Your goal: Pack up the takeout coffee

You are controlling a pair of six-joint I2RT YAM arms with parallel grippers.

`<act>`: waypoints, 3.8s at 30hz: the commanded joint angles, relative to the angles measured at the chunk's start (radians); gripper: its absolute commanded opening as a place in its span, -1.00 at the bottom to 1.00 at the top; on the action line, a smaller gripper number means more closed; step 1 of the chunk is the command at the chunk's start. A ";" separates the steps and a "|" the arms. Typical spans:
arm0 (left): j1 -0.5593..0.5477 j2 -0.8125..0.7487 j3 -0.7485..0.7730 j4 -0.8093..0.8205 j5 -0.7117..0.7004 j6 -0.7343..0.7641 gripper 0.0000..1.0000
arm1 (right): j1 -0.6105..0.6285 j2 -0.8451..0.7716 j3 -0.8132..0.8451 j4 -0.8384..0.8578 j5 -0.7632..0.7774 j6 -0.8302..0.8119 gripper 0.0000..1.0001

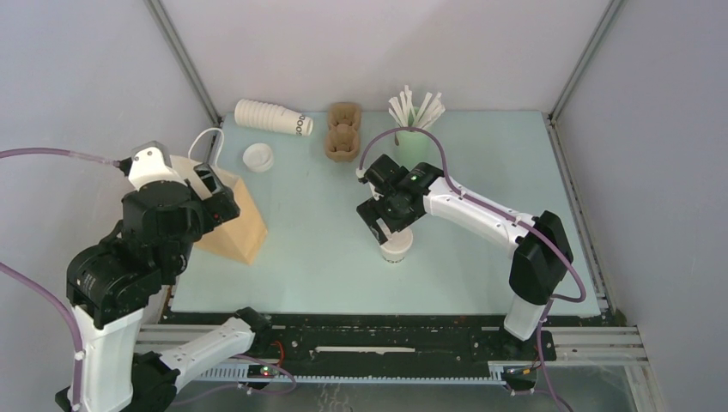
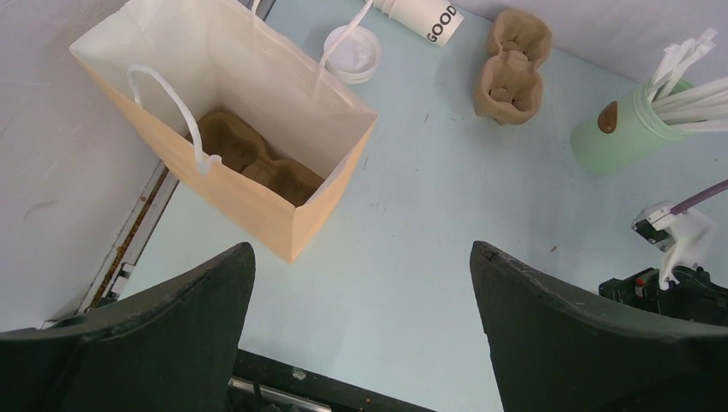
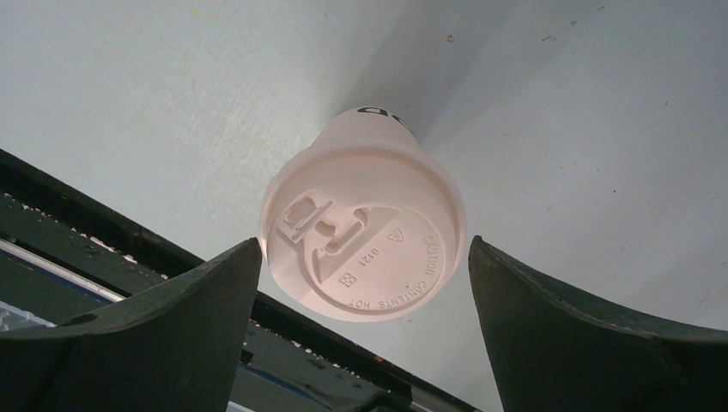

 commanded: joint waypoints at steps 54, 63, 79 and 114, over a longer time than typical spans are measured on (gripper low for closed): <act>0.761 0.111 -0.228 0.337 0.505 0.074 -0.99 | -0.256 -0.471 -0.128 0.025 -0.318 0.036 0.32; 0.248 0.007 -0.364 0.678 1.023 -0.042 -0.99 | -0.347 -0.593 -0.123 0.016 -0.363 0.062 0.27; -0.069 0.480 -0.034 0.754 1.182 0.037 -0.99 | -0.511 -0.704 0.164 -0.194 -0.321 0.112 0.22; -0.047 0.360 -0.010 0.424 0.674 0.118 0.95 | -0.407 -0.498 0.504 -0.255 -0.291 0.181 0.11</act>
